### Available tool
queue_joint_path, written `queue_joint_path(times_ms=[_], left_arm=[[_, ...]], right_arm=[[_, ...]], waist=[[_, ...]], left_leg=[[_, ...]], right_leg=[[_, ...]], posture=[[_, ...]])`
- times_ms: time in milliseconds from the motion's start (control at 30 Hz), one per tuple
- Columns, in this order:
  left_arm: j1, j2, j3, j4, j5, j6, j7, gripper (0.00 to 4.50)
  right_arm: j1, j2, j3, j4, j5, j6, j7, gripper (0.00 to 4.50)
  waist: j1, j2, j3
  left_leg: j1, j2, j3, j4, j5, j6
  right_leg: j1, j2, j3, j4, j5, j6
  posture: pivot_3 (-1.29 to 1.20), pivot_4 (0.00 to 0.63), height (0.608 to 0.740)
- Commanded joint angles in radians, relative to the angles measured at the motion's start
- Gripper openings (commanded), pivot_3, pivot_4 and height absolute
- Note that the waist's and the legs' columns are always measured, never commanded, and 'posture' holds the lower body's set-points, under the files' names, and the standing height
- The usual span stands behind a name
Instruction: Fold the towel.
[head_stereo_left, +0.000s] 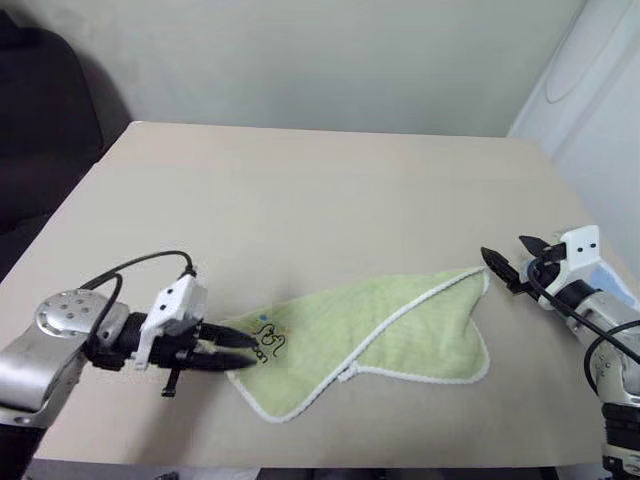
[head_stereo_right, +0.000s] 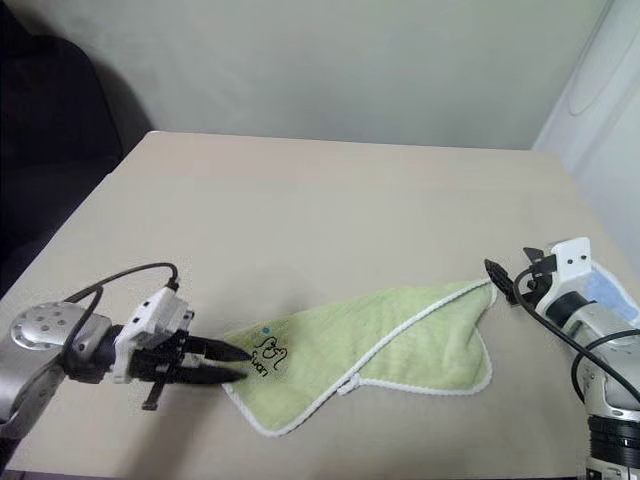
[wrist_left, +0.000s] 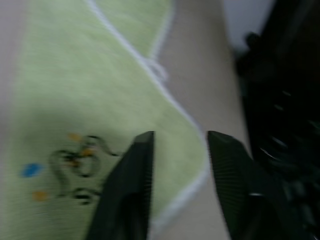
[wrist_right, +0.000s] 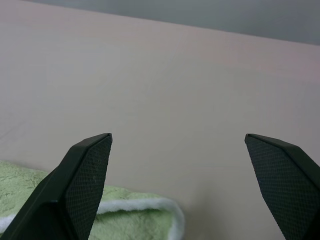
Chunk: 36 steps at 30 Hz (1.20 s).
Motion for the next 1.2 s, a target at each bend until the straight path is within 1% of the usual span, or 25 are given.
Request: queue_joint_path(times_ms=[33, 100, 167, 267, 433, 600, 833, 900, 967, 1067, 1200], left_arm=[[-0.038, 0.046, -0.052, -0.054, 0.024, -0.069, -0.088, 2.98], [-0.042, 0.065, -0.11, -0.066, 0.062, -0.125, -0.091, 3.63], [-0.066, 0.04, -0.167, -0.06, 0.127, -0.187, -0.082, 3.63], [-0.113, -0.029, -0.249, -0.037, 0.228, -0.268, -0.03, 3.63], [-0.144, -0.112, -0.328, -0.025, 0.313, -0.336, -0.003, 3.63], [-0.128, -0.135, -0.377, -0.015, 0.406, -0.403, 0.025, 3.63], [-0.092, -0.123, -0.38, -0.01, 0.457, -0.414, 0.058, 3.63], [-0.073, -0.125, -0.385, -0.005, 0.472, -0.416, 0.071, 3.28], [-0.045, -0.123, -0.383, -0.003, 0.479, -0.432, 0.081, 2.74], [-0.033, -0.125, -0.366, 0.006, 0.475, -0.428, 0.103, 1.69], [-0.062, -0.13, -0.329, 0.027, 0.419, -0.39, 0.107, 0.24]], right_arm=[[0.009, -0.013, -0.017, -0.046, 0.007, -0.009, 0.01, 4.5], [0.029, -0.012, -0.026, -0.065, 0.012, -0.001, 0.007, 4.5], [0.045, -0.01, -0.035, -0.086, 0.018, 0.008, -0.002, 4.5], [0.071, -0.009, -0.051, -0.122, 0.028, 0.025, -0.015, 4.5], [0.114, -0.006, -0.077, -0.177, 0.041, 0.056, -0.038, 4.5], [0.153, -0.003, -0.103, -0.231, 0.054, 0.087, -0.049, 4.5], [0.181, -0.008, -0.113, -0.265, 0.064, 0.113, -0.056, 4.5], [0.173, -0.007, -0.109, -0.263, 0.062, 0.116, -0.058, 4.5], [0.169, -0.006, -0.109, -0.263, 0.063, 0.118, -0.06, 4.5], [0.163, -0.009, -0.112, -0.26, 0.064, 0.119, -0.058, 4.5], [0.158, -0.016, -0.114, -0.251, 0.061, 0.116, -0.051, 4.5]], waist=[[0.002, 0.0, 0.0], [0.002, 0.0, -0.001], [0.001, 0.0, -0.002], [0.0, 0.001, -0.002], [-0.002, 0.0, -0.002], [-0.003, 0.001, -0.002], [-0.003, 0.001, -0.002], [-0.003, 0.001, -0.002], [-0.003, 0.001, -0.003], [-0.005, 0.004, -0.005], [-0.005, 0.005, -0.006]], left_leg=[[0.0, 0.0, 0.0, 0.0, 0.0, 0.0], [0.0, 0.0, 0.0, 0.0, -0.001, 0.001], [-0.002, 0.0, 0.001, 0.001, -0.001, 0.001], [-0.003, 0.0, 0.002, 0.001, -0.001, 0.001], [-0.003, 0.0, 0.002, 0.001, -0.001, 0.001], [-0.003, 0.0, 0.002, 0.001, -0.001, 0.001], [-0.003, 0.0, 0.002, 0.001, -0.001, 0.001], [-0.003, 0.0, 0.002, 0.001, -0.001, 0.001], [-0.003, 0.0, 0.002, 0.001, -0.001, 0.001], [-0.003, 0.0, 0.002, 0.001, -0.001, 0.001], [-0.002, 0.0, 0.002, 0.0, -0.001, 0.0]], right_leg=[[-0.001, 0.0, 0.0, 0.0, 0.0, 0.0], [-0.001, 0.0, 0.0, 0.0, 0.0, 0.0], [0.0, 0.0, 0.0, -0.001, 0.0, 0.0], [-0.001, -0.001, 0.0, -0.001, 0.0, 0.0], [-0.001, -0.001, 0.0, -0.001, 0.0, 0.0], [-0.001, -0.001, 0.0, 0.0, 0.0, 0.0], [-0.001, -0.001, 0.0, -0.001, -0.001, 0.0], [-0.001, -0.001, 0.0, -0.001, -0.001, 0.001], [-0.001, -0.001, 0.001, -0.001, -0.002, 0.002], [-0.001, -0.001, 0.001, -0.001, -0.001, 0.001], [-0.001, -0.001, 0.0, 0.0, -0.001, 0.001]], posture=[[0.0, 0.15, 0.74], [0.0, 0.15, 0.74], [0.0, 0.15, 0.74], [0.0, 0.15, 0.74], [0.0, 0.15, 0.74], [0.0, 0.15, 0.74], [0.0, 0.15, 0.74], [0.0, 0.15, 0.74], [0.0, 0.15, 0.74], [0.0, 0.15, 0.74], [0.0, 0.15, 0.74]])
